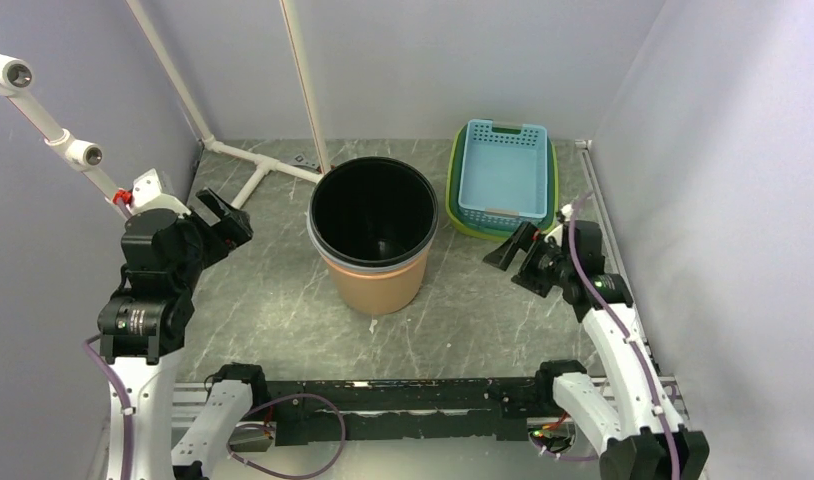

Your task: Turn the large container upside down

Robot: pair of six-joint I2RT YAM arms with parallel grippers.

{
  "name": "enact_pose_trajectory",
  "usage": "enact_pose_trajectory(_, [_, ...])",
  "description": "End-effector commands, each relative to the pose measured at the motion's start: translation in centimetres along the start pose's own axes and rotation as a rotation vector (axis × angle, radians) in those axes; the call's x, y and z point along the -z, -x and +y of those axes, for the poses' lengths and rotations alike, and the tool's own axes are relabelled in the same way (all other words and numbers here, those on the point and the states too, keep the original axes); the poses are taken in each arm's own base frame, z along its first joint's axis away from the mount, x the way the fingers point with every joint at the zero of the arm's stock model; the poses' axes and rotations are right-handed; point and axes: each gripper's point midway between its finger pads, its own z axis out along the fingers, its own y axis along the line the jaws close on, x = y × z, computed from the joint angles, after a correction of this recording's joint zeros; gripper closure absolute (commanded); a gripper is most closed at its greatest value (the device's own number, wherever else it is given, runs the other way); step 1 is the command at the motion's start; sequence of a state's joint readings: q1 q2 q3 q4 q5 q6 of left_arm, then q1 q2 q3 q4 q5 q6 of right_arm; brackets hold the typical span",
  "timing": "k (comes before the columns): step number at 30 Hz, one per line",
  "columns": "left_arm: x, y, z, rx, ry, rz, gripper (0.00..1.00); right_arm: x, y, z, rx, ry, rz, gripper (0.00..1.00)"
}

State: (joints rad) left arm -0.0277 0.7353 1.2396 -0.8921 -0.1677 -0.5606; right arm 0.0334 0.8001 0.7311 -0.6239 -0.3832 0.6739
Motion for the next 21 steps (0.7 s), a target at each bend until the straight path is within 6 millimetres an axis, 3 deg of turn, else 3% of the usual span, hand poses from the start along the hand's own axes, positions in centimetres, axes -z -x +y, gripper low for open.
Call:
enact_pose_trajectory(1, [1.6,0.6,-1.8,-0.040,-0.100,0.016,0.05,-0.8,-2.3,1.5,0.102,0.060,0.107,0.00])
enact_pose_trajectory(4, [2.0,0.3,-1.7,-0.051,-0.099,0.032,0.05,-2.2,-5.5,3.0,0.171,0.057,0.194,0.00])
enact_pose_trajectory(8, [2.6,0.1,-1.0,-0.086,-0.077,0.043,0.05,-5.1,-7.7,4.3,0.144,0.050,0.206,0.00])
enact_pose_trajectory(11, [3.1,0.4,-0.8,-0.099,-0.072,0.027,0.05,-6.6,-8.0,6.5,0.134,0.136,0.196,0.00])
enact_pose_trajectory(17, [3.6,1.7,-0.9,-0.118,-0.069,-0.016,0.05,-9.4,-7.4,8.2,0.229,0.127,0.199,0.00])
enact_pose_trajectory(21, [3.5,2.1,-1.3,-0.111,-0.085,-0.028,0.05,-11.1,-8.8,10.4,0.338,0.183,0.287,0.00])
